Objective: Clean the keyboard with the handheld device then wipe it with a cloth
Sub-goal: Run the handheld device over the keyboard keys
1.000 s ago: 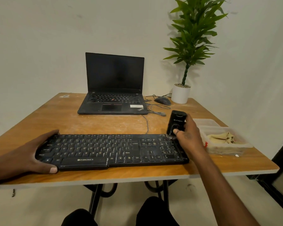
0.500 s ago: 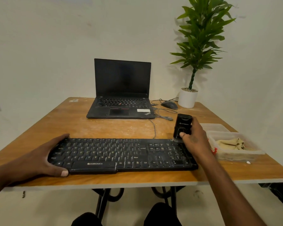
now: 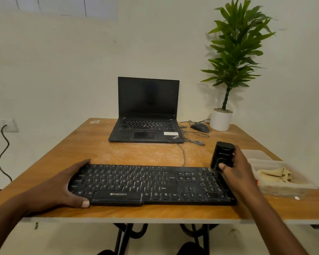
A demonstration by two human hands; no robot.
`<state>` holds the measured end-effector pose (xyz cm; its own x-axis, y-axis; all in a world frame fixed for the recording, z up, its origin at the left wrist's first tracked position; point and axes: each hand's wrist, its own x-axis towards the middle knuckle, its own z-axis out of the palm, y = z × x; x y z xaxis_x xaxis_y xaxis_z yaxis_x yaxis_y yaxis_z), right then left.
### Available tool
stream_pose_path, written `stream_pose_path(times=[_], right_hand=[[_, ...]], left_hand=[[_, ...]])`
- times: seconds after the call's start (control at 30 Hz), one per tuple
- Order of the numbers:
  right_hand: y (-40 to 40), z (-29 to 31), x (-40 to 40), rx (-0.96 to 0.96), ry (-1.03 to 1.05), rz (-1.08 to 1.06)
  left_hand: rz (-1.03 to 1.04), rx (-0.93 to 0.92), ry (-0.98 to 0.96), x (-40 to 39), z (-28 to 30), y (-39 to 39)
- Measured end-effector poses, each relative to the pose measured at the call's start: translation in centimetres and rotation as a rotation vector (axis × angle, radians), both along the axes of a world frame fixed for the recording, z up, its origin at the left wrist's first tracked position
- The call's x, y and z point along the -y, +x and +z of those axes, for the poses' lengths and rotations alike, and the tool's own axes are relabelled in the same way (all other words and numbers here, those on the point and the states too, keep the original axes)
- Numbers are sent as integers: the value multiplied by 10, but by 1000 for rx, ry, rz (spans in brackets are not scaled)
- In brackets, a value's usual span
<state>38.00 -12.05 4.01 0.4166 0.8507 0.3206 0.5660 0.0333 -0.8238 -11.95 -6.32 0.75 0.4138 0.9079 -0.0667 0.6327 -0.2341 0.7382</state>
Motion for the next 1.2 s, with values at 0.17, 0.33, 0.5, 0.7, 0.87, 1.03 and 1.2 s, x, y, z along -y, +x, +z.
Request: stream_pose_path(times=[0.17, 0.33, 0.5, 0.7, 0.87, 1.03, 1.2], right_hand=[[-10, 0, -2, 56, 3, 15], [-36, 2, -10, 95, -26, 203], [-13, 4, -2, 23, -29, 74], [-6, 2, 2, 4, -12, 2], [-20, 2, 1, 84, -26, 150], [-6, 4, 4, -38, -11, 70], [-18, 7, 1, 70, -24, 86]], left_hand=[[8, 6, -2, 2, 2, 0], [2, -5, -15, 4, 4, 0], [4, -9, -2, 6, 6, 3], [0, -27, -4, 9, 8, 5], [5, -30, -12, 11, 10, 6], [7, -29, -18, 11, 11, 5], [12, -6, -22, 11, 10, 5]])
